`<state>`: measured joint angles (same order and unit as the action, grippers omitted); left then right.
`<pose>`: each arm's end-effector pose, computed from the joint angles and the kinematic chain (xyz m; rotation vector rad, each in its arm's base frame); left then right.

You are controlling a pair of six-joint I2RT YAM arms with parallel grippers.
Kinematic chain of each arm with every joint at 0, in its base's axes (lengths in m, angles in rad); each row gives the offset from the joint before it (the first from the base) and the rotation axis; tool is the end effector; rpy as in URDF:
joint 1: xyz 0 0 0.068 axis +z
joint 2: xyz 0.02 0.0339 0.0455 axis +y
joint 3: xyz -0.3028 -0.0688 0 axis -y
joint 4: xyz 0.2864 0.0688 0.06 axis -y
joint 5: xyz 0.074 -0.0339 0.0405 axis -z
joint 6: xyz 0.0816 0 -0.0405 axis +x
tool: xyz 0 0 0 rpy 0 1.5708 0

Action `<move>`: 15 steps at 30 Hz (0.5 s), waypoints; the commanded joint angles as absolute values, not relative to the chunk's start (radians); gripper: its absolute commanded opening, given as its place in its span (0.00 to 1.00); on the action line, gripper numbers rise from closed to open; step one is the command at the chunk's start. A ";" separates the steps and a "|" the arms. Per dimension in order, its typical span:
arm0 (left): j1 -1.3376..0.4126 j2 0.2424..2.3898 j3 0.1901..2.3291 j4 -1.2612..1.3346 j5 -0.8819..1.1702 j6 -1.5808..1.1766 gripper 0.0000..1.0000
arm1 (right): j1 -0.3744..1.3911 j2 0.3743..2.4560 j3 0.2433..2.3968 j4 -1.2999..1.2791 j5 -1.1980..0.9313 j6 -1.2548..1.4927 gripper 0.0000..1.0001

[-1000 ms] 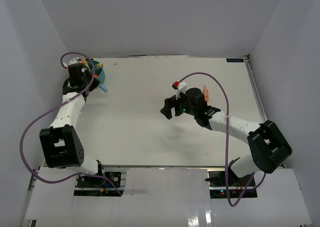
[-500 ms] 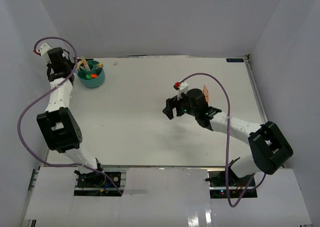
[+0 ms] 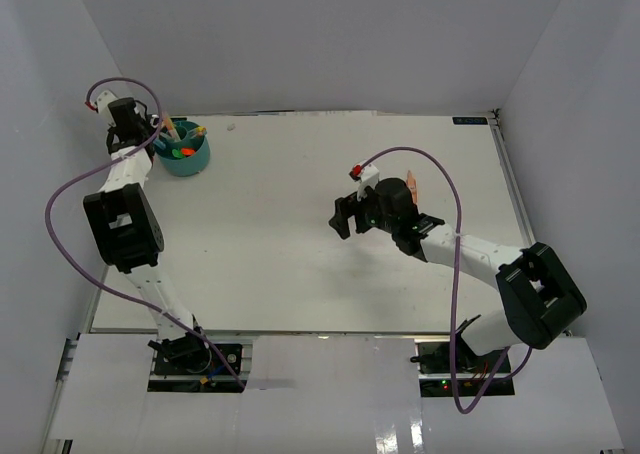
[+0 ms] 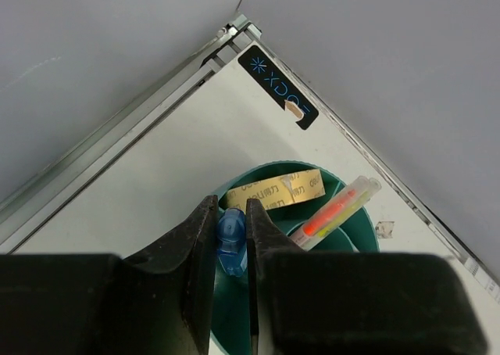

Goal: Sort the stationery into containers
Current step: Place the pen in the storage box.

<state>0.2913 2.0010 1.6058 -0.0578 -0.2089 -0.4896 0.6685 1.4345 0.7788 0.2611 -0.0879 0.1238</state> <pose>0.5431 0.1805 0.2665 -0.8869 1.8085 0.0852 0.2983 0.2447 0.2267 -0.5982 1.9225 0.5995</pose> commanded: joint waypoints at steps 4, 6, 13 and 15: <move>0.299 2.037 1.669 -0.037 -0.169 -0.508 0.15 | 0.661 1.410 0.764 0.268 -0.069 0.107 0.90; 0.299 2.045 1.669 -0.041 -0.164 -0.509 0.22 | 0.660 1.408 0.764 0.267 -0.066 0.109 0.90; 0.302 2.071 1.671 -0.061 -0.169 -0.512 0.41 | 0.653 1.394 0.765 0.256 -0.055 0.112 0.90; 0.308 2.072 1.677 -0.081 -0.164 -0.517 0.44 | 0.652 1.387 0.765 0.253 -0.051 0.114 0.90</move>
